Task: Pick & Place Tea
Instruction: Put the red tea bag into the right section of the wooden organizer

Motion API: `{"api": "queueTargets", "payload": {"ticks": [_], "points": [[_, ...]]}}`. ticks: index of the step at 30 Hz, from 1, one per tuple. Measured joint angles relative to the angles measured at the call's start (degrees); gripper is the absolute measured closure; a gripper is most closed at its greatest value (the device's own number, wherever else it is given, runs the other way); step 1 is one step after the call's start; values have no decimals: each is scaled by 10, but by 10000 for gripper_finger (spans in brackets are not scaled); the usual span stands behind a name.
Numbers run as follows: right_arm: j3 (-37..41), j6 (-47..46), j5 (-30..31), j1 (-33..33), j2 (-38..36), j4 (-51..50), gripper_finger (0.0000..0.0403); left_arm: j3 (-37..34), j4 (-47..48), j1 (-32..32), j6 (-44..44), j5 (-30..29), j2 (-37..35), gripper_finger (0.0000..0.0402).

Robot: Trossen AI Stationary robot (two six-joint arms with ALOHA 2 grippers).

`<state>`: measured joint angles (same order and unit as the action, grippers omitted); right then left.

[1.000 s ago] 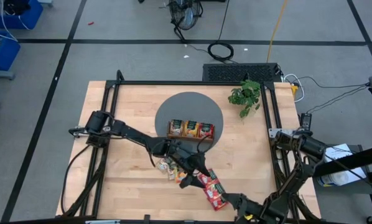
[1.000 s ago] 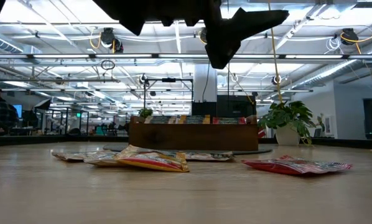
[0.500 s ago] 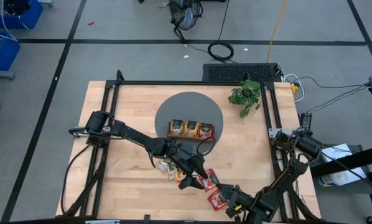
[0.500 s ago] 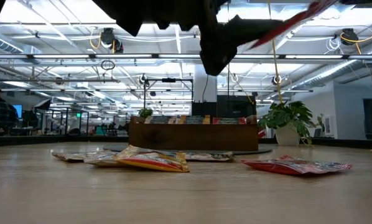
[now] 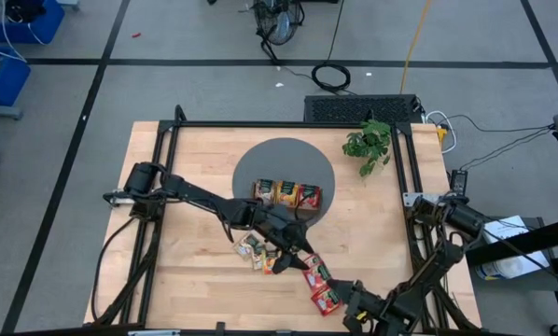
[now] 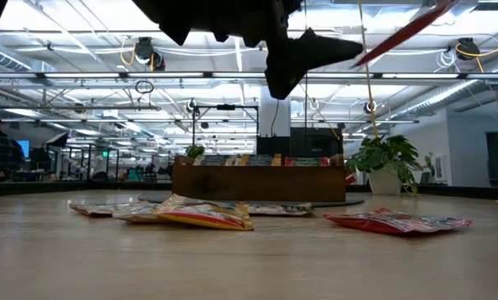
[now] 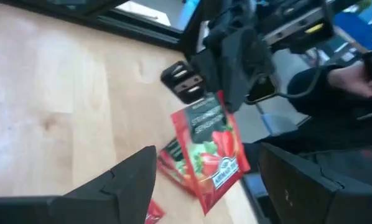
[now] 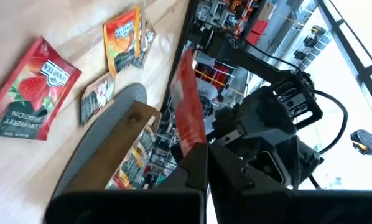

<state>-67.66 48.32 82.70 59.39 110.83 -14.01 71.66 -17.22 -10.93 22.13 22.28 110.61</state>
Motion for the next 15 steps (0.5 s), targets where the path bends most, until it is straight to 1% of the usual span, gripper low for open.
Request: {"api": "queueTargets", "payload": {"ticks": [3, 8, 11, 13, 15], "points": [[-1, 7, 0, -8, 0, 1, 403, 0, 9, 0, 0, -3, 0, 127], [-1, 20, -1, -24, 0, 1, 403, 0, 57, 4, -5, -11, 0, 128], [-1, 21, -2, -32, 0, 1, 403, 0, 43, 5, 2, -7, 3, 128], [-1, 23, -2, -32, 0, 2, 403, 0, 35, 3, 5, 13, 4, 128], [-1, 27, -2, -32, 0, 9, 403, 0, 29, 1, 5, 20, 4, 128]]}}
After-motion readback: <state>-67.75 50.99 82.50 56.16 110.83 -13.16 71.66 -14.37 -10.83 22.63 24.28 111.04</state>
